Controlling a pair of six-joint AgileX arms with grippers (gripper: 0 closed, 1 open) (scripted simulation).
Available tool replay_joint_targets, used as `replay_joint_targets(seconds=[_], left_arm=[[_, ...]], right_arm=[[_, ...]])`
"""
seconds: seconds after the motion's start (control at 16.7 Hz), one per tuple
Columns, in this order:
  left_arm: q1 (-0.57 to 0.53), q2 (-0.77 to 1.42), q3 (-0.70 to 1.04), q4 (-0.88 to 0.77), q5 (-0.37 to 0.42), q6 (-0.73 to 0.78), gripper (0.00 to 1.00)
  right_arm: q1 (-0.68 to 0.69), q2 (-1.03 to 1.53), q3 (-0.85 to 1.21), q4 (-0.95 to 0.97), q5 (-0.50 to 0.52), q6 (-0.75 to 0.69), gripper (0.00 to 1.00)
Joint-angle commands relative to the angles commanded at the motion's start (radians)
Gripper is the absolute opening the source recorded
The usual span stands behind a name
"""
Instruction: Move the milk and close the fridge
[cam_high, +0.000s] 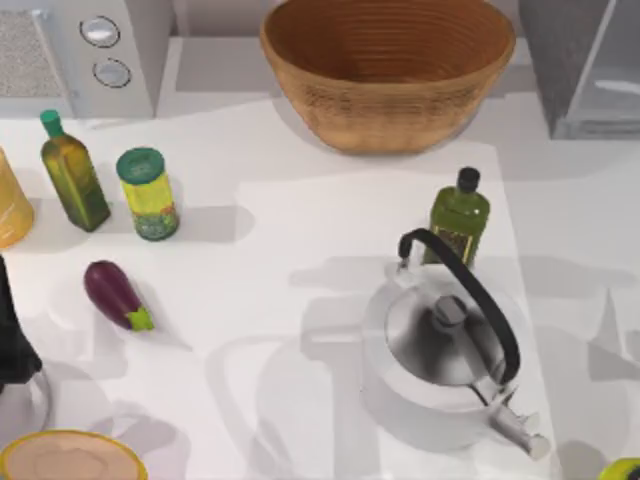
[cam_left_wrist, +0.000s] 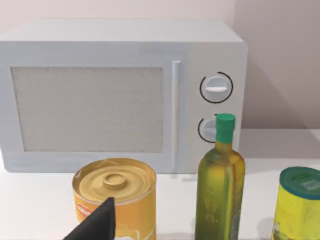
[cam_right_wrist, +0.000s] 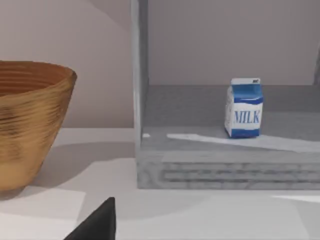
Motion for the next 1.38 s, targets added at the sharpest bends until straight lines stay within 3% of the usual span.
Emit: replay_joint_targets(seconds=[0.42, 1.38], left_arm=[[0.000, 0.000, 0.000, 0.000, 0.000, 0.000, 1.00], [0.000, 0.000, 0.000, 0.000, 0.000, 0.000, 1.00]], right_arm=[[-0.015, -0.118, 0.096, -0.203, 0.015, -0.001, 1.00], [-0.005, -0.742, 0.611, -1.350, 0.008, -0.017, 1.00]])
